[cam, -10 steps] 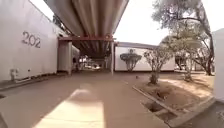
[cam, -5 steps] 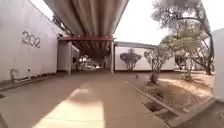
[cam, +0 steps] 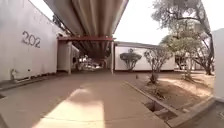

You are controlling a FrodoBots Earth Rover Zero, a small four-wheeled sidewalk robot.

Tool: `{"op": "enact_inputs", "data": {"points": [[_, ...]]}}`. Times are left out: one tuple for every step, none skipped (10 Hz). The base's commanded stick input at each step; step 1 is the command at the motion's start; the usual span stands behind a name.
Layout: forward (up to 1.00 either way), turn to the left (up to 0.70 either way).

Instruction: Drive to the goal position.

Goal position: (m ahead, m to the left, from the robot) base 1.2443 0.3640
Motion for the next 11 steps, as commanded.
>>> {"op": "enact_inputs", "data": {"points": [[0.70,0.00],[0.70,0.00],[0.70,0.00],[0.70,0.00],[0.70,0.00],[0.70,0.00],[0.70,0.00],[0.70,0.00],[0.70,0.00],[0.70,0.00],[0.70,-0.07]]}}
